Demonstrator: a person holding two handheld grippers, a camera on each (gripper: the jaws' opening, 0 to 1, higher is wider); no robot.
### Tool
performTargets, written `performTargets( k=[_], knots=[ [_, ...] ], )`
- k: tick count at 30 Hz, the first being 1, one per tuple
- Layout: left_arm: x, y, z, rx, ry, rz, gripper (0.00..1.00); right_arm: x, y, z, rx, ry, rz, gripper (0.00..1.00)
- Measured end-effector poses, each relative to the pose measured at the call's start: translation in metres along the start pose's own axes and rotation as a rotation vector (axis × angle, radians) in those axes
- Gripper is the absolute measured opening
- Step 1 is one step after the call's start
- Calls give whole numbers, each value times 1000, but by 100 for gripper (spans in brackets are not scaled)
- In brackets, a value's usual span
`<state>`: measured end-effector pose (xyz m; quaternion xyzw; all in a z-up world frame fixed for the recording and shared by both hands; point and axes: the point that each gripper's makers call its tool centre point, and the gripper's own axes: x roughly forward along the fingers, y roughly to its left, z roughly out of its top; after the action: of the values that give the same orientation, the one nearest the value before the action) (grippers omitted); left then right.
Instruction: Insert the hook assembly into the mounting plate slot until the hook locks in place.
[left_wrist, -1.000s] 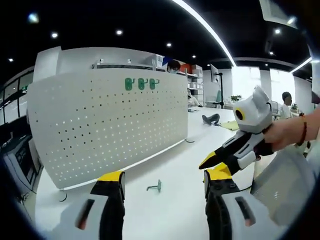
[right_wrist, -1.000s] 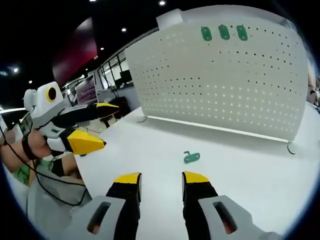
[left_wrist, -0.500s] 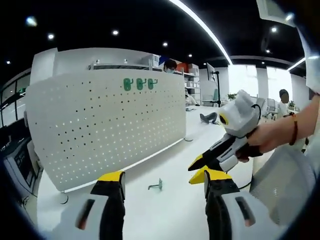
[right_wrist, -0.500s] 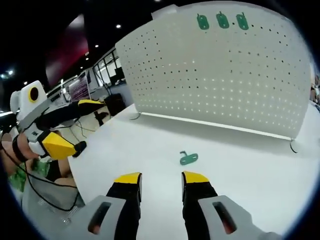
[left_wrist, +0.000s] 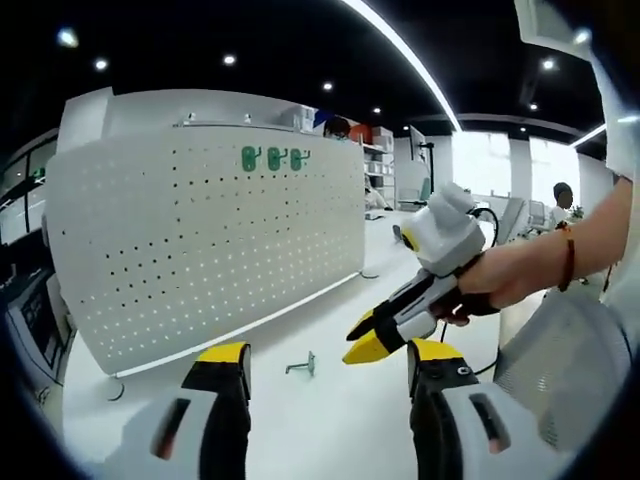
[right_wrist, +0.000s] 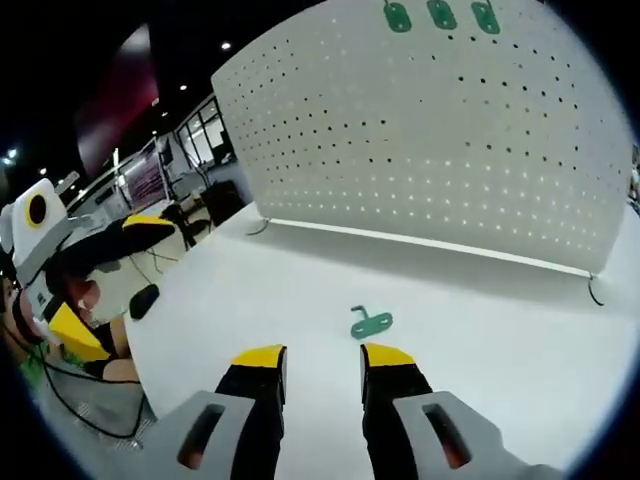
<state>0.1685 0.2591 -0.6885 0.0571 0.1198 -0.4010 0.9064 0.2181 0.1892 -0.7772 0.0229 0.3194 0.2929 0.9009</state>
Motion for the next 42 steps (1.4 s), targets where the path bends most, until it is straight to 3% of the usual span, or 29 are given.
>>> performTargets(
  k=[18, 42],
  knots=[
    [-6, 0, -20, -26, 33, 10, 60, 36, -13, -19, -2, 97, -59, 28],
    [-7, 8, -23, -38, 33, 8, 56, 69, -31, -31, 87, 157, -99, 22]
  ],
)
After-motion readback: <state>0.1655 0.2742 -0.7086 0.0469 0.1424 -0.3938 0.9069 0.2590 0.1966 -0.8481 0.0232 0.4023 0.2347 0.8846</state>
